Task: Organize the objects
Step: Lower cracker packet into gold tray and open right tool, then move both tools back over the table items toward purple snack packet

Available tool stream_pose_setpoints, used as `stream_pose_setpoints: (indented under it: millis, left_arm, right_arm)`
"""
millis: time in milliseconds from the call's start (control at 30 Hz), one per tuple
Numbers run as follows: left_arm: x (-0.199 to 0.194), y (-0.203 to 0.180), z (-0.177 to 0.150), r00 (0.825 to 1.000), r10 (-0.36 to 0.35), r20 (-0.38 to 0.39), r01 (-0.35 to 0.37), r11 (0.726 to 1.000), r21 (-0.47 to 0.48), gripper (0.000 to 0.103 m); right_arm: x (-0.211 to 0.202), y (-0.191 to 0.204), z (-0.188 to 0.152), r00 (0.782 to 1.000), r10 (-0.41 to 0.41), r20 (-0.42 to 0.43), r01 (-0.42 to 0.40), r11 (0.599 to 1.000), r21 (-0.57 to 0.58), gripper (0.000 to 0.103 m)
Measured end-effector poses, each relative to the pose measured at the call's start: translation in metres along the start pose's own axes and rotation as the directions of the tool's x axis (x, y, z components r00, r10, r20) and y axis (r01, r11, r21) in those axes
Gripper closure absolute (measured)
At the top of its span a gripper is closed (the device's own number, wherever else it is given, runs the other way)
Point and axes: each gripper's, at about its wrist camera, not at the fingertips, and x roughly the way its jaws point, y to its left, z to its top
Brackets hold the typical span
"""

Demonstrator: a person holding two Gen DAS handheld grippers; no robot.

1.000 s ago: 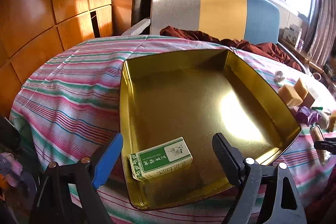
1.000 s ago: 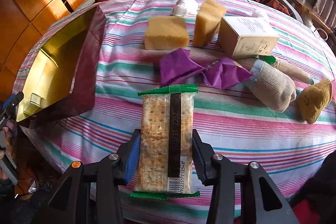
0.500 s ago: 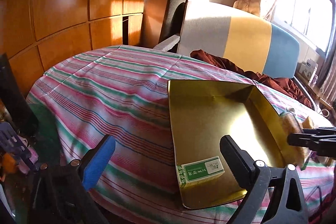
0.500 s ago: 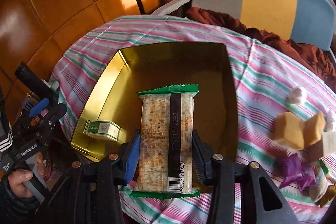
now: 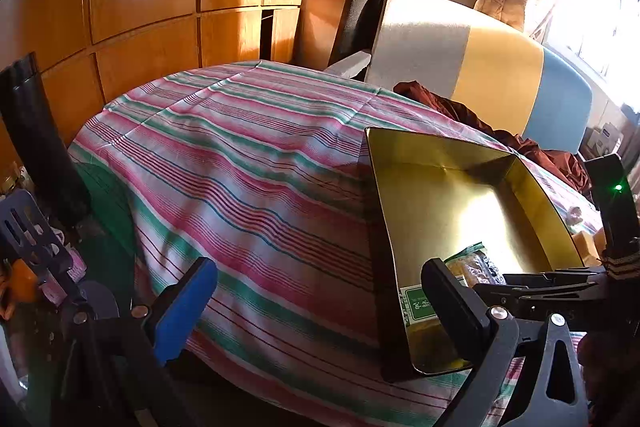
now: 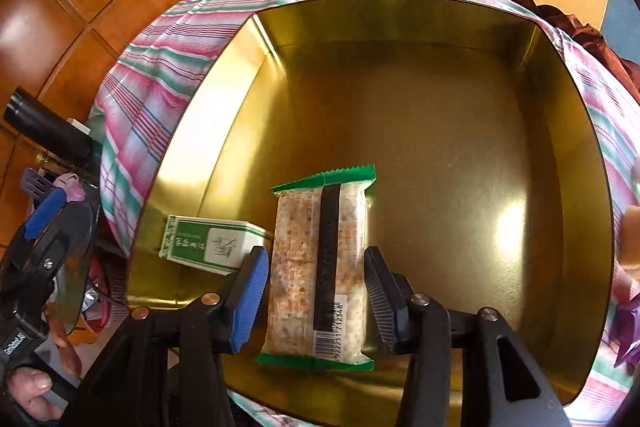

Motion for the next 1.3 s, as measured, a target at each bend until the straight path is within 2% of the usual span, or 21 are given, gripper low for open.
stream_pose_setpoints:
  millis: [33,133,200,300,400,600,900,1067,1300]
  left_arm:
    - [0.000,-0.002,0.000,1.000,0.004,0.001,-0.004,1.000,0.005,0.000]
    - [-0.004,-0.006,0.001,1.000,0.004,0.011,-0.004,1.000,0.022,0.000]
    - [-0.007,-0.013,0.003,1.000,0.011,0.019,-0.011,0.999,0.045,0.000]
    - [-0.012,-0.023,0.005,1.000,0.004,0.030,-0.007,0.997,0.071,0.000]
    - [-0.017,-0.036,0.006,0.999,-0.005,0.041,0.001,0.994,0.105,0.000]
    - [-0.025,-0.067,0.006,0.997,-0.055,0.045,0.046,0.981,0.189,0.000]
    - [-0.029,-0.117,-0.002,0.991,-0.131,0.010,0.122,0.945,0.303,0.000]
    - [-0.029,-0.142,-0.003,0.986,-0.165,-0.002,0.155,0.923,0.353,0.000]
    - [-0.031,-0.181,-0.005,0.976,-0.215,-0.021,0.204,0.882,0.426,0.000]
  right_arm:
    - [-0.004,0.000,-0.002,1.000,0.006,0.010,-0.006,1.000,-0.001,0.044]
    - [-0.019,-0.001,-0.007,0.999,0.002,0.053,-0.002,1.000,-0.002,0.039]
    - [-0.032,-0.003,-0.012,0.996,-0.016,0.091,0.017,1.000,-0.004,0.035]
    - [-0.054,-0.009,-0.018,0.987,-0.056,0.154,0.054,0.998,0.011,0.023]
    - [-0.069,-0.016,-0.022,0.974,-0.101,0.202,0.096,0.995,0.038,0.020]
    - [-0.105,-0.060,-0.032,0.949,-0.181,0.257,0.149,0.979,0.137,0.019]
    - [-0.143,-0.139,-0.063,0.907,-0.320,0.272,0.243,0.928,0.281,0.019]
    - [-0.166,-0.189,-0.080,0.873,-0.415,0.256,0.313,0.879,0.359,0.019]
    - [-0.203,-0.260,-0.105,0.795,-0.546,0.262,0.375,0.784,0.495,0.019]
